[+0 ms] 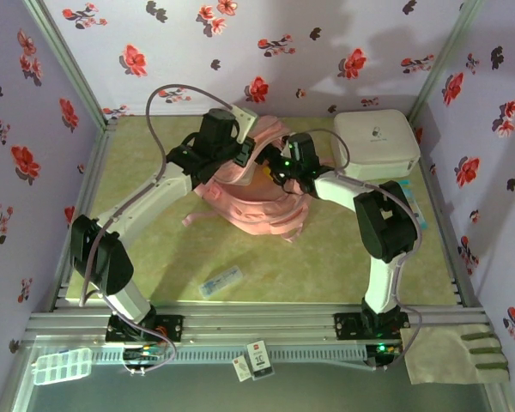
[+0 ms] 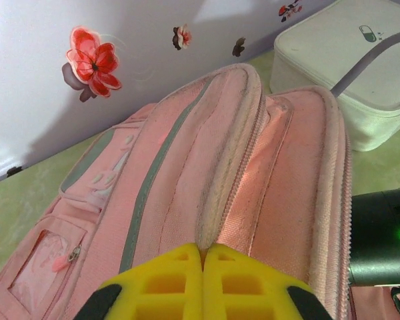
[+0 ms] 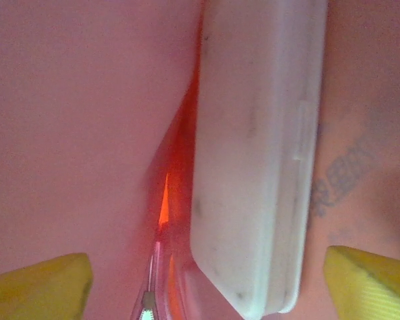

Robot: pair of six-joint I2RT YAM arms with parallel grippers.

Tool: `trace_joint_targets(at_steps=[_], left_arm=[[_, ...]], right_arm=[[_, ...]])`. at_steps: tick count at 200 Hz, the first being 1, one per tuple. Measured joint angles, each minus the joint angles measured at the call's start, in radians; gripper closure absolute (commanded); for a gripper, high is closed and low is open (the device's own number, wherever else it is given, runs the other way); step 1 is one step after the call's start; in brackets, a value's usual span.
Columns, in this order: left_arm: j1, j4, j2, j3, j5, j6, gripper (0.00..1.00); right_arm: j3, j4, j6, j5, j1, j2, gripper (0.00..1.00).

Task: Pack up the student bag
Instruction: Place the glasses case in the student bag, then close the student bag at the top-center of the table.

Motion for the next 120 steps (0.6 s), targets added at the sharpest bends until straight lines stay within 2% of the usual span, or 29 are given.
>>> trace_joint_targets(at_steps=[49, 106, 120], left_arm=[[0.0, -0.004, 0.0, 0.001, 0.0, -0.004, 1.0], [0.0, -0.005, 0.001, 0.002, 0.0, -0.008, 1.0], [0.0, -0.005, 0.002, 0.002, 0.0, -0.008, 1.0]], right_arm=[[-0.01, -0.055, -0.023, 0.064, 0.014, 0.0, 0.48], [0.047, -0.017, 0.018, 0.077, 0.06, 0.106, 0.69], [0.071, 0.01, 0.032, 0.077, 0.068, 0.146, 0.71]])
